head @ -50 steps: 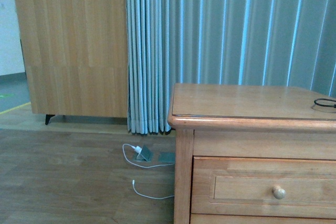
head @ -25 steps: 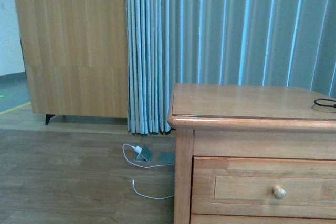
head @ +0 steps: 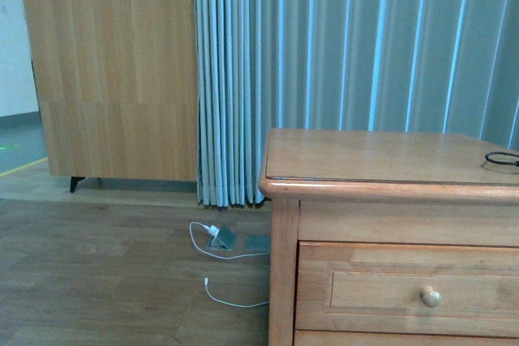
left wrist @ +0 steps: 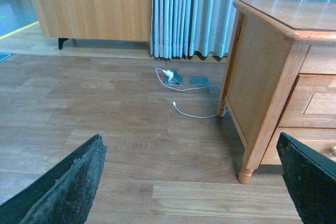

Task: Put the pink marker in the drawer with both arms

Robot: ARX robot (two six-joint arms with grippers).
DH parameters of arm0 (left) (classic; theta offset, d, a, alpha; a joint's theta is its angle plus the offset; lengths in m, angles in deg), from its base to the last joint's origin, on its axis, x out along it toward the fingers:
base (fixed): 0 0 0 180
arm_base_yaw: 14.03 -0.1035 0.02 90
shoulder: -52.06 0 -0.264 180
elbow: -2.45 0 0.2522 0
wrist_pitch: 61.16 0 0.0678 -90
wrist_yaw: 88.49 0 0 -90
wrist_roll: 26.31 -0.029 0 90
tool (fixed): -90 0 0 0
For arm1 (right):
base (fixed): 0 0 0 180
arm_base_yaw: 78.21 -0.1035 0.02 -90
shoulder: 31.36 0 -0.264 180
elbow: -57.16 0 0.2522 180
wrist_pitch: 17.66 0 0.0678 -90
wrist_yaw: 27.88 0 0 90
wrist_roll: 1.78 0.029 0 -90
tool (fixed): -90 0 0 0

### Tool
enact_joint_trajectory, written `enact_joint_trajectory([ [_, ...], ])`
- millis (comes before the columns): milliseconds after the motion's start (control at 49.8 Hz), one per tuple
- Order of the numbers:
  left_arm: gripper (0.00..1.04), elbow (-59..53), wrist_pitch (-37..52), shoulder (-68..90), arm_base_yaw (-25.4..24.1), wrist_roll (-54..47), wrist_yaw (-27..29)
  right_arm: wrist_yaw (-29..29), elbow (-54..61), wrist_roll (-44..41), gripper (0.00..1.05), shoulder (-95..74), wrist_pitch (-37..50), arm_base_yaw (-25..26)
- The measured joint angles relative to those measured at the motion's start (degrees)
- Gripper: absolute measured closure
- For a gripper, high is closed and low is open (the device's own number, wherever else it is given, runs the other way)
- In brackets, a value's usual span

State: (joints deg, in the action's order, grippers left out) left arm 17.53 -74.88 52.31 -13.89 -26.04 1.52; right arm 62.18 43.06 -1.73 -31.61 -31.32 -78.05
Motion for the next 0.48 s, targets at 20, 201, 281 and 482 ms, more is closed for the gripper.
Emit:
enact_joint_trajectory([
  [20,0.06,0.00,0.00,0.00,0.00,0.00,0.00,0.00,0.00,0.00,1.03,0.00,0.00,0.00],
  [201,0.06,0.00,0.00,0.00,0.00,0.00,0.00,0.00,0.00,-0.07,0.77,0.02,0.00,0.00],
  [281,0.06,0.00,0.00,0.00,0.00,0.00,0.00,0.00,0.00,-0.04,0.62,0.02,0.00,0.00],
  [482,0.06,0.00,0.00,0.00,0.00,0.00,0.00,0.00,0.00,-0.04,0.16,0.02,0.00,0.00],
])
